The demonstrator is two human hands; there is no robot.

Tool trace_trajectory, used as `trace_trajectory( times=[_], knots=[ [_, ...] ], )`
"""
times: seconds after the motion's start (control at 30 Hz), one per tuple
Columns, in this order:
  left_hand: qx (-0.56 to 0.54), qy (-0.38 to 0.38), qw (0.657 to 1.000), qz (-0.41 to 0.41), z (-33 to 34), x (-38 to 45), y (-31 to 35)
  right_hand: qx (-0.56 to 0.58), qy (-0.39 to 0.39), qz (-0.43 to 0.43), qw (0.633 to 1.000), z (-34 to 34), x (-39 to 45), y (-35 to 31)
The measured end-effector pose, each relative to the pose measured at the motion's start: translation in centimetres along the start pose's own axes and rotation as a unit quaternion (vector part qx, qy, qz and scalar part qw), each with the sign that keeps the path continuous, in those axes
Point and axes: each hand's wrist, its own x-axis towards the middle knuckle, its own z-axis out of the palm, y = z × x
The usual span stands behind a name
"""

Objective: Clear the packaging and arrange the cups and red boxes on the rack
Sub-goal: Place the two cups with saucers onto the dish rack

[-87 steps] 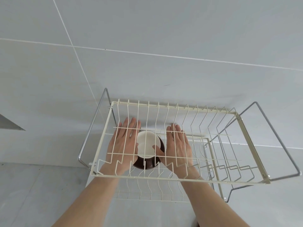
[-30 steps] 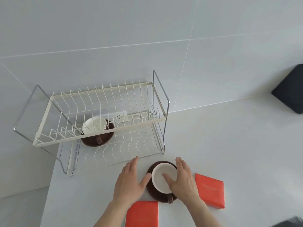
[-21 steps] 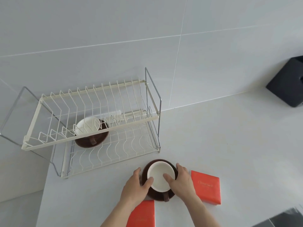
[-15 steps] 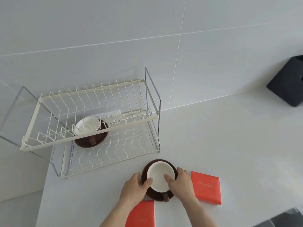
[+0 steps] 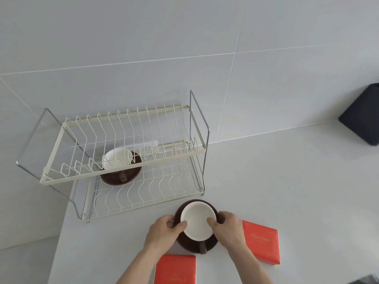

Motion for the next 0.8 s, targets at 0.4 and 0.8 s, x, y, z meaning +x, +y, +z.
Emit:
trace_trajectory(
  times=[0.4, 0.8],
  knots=[
    [-0.081, 0.046, 0.996, 0.015, -5.8, -0.2, 1.0, -0.012, -0.015, -0.077, 0.997, 1.0, 0.1, -6.4],
    [-0.106, 0.115, 0.988, 0.006, -10.1, 5.3, 2.7, -0.01, -0.012, -0.11, 0.994, 4.4, 4.6, -13.4]
  ],
)
